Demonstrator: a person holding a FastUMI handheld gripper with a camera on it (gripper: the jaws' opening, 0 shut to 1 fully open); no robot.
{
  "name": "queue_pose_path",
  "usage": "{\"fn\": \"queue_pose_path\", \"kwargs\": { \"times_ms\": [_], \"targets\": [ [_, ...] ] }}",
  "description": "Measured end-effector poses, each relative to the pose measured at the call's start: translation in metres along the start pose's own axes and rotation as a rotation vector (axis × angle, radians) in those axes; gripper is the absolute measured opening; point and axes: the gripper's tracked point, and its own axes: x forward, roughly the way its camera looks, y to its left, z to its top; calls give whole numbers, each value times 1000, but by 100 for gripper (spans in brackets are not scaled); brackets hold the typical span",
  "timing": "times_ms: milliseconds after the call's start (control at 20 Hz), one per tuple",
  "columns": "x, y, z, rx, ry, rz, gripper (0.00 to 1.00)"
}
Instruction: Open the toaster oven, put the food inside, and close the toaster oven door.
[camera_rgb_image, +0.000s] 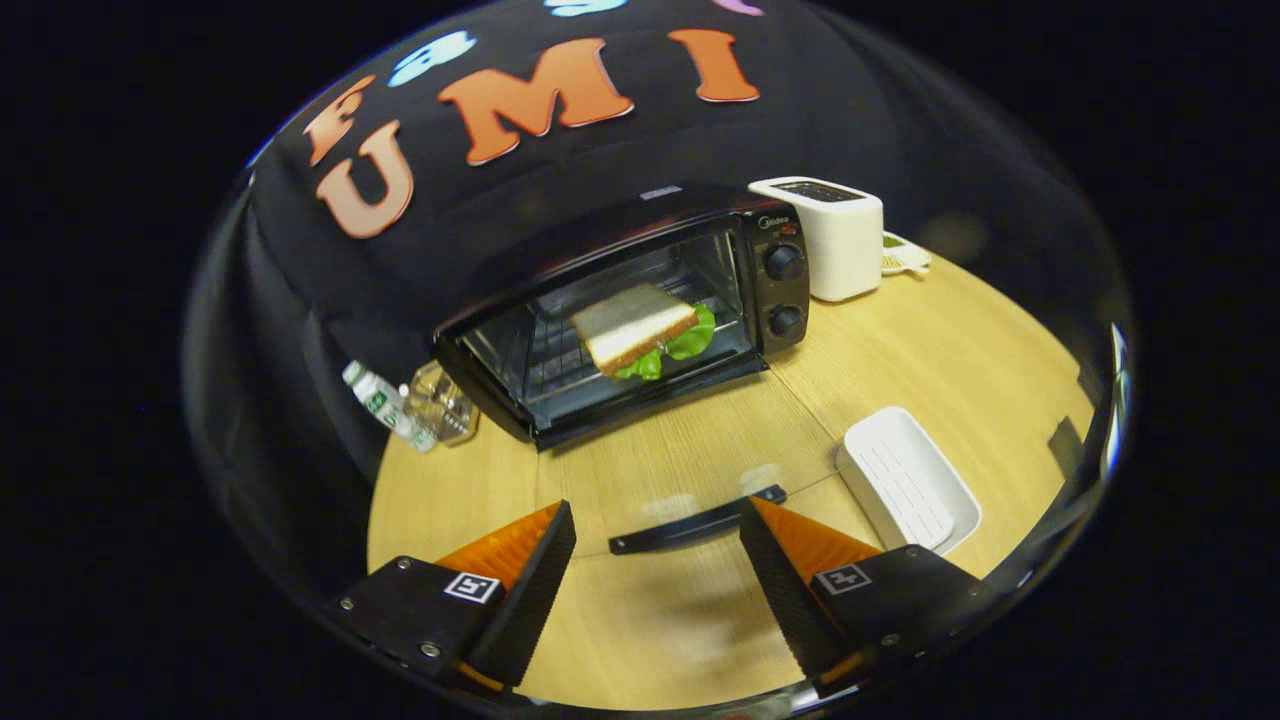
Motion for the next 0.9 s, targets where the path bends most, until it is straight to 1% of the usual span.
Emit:
{"fn": "queue_pose_path", "kwargs": {
  "times_ms": [150,250,450,700,900],
  "targets": [
    [3,-12,-24,-161,38,-40,99],
    [9,-21,-41,-233,76,-68,99],
    [30,-32,-61,-281,129,-81,99],
    [59,-42,-61,-298,156,-111,100],
    [67,-40,-66,-293,193,-107,100]
  ]
}}
